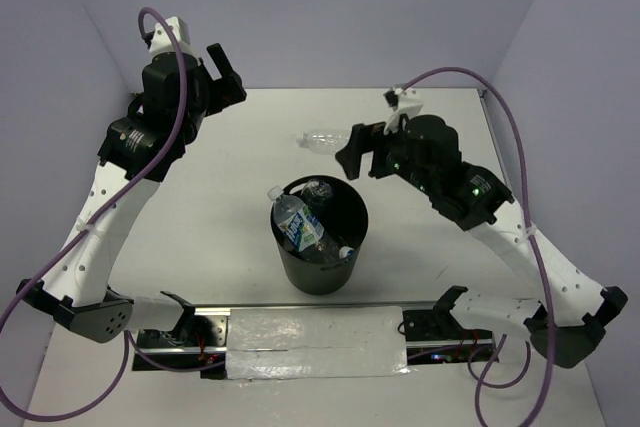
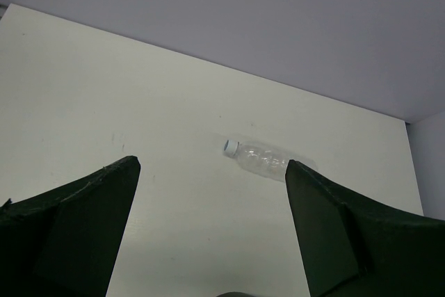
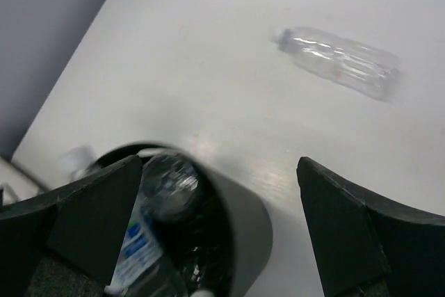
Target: Put the plastic bottles in the bin
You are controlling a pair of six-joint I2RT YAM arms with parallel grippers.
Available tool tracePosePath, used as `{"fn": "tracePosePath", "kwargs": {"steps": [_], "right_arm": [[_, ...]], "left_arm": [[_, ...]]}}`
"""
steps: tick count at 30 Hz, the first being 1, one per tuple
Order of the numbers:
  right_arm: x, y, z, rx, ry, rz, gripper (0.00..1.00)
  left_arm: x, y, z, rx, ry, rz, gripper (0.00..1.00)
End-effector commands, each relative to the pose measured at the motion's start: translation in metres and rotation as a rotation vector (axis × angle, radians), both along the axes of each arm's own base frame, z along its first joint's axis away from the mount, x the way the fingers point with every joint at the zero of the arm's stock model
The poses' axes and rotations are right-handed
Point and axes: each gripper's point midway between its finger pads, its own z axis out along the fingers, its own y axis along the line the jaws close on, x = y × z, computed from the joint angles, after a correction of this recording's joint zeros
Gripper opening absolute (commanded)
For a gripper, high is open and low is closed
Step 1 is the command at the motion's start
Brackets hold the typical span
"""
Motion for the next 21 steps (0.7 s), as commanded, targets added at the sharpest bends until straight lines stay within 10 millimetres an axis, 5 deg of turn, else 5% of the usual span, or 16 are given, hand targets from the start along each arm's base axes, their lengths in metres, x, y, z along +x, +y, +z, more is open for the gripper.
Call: {"fn": "tracePosePath", "kwargs": {"steps": [1,10,11,21], "right_arm": [[0.042,-0.044,-0.031,0.068,0.157,-0.293,1.0],[0.113,-0.061,-0.122,0.568,0.524,-0.609,1.0],[0.125,-0.058,-0.117,0.64,0.502,-0.595,1.0],[0.186,-0.031,-0.212,0.911,0.812,-0.725,1.0]], "left_arm": [[-0.002,0.004,0.016,-0.03,-0.058,0.014,0.99],[0.001,0.005,0.01,-0.008,-0.042,0.02,0.99],[0.001,0.005,0.01,-0.001,-0.042,0.019,0.99],[0.003,0.01,0.014,0.035,-0.039,0.031,0.99]]}}
